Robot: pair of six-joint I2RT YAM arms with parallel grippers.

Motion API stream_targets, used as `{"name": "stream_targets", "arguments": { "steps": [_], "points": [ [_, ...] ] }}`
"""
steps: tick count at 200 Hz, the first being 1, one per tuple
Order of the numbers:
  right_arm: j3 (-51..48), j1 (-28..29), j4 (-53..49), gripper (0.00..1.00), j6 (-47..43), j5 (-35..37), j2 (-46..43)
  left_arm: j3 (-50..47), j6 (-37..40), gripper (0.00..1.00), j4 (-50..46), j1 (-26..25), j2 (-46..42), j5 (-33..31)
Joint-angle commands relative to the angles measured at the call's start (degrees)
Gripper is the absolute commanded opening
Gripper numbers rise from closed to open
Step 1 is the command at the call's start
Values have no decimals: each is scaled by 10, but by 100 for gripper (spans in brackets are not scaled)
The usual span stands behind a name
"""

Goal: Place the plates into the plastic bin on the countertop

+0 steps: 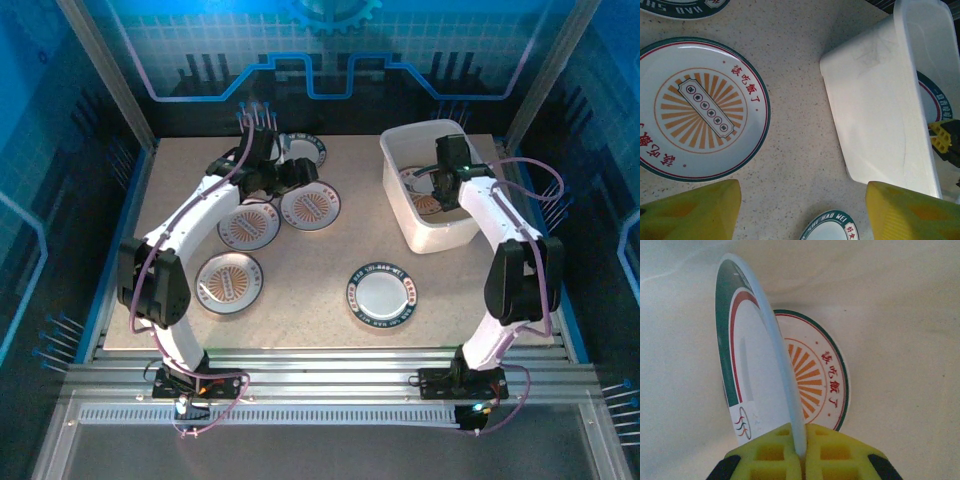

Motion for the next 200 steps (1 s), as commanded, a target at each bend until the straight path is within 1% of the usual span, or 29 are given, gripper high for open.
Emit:
{"name": "stream_targets", "arguments": {
  "steps": [1,46,67,122,149,160,200],
  "points": [
    [21,13,-22,5,37,39,19,-9,19,68,4,6,-22,16],
    [16,19,-6,10,51,42,45,-16,16,68,9,10,-24,19],
    [15,19,3,19,47,39,55,-17,14,68,10,10,-23,20],
    [13,22,4,34,52,48,71,-10,12,68,1,11,-18,20],
    [12,21,6,46,48,56,72,-11,13,68,-2,11,-18,19],
    [13,21,4,53,47,57,74,-10,13,68,-3,11,-18,19],
    [9,20,11,64,41,50,68,-8,13,68,-5,12,-16,18]
  ]
}}
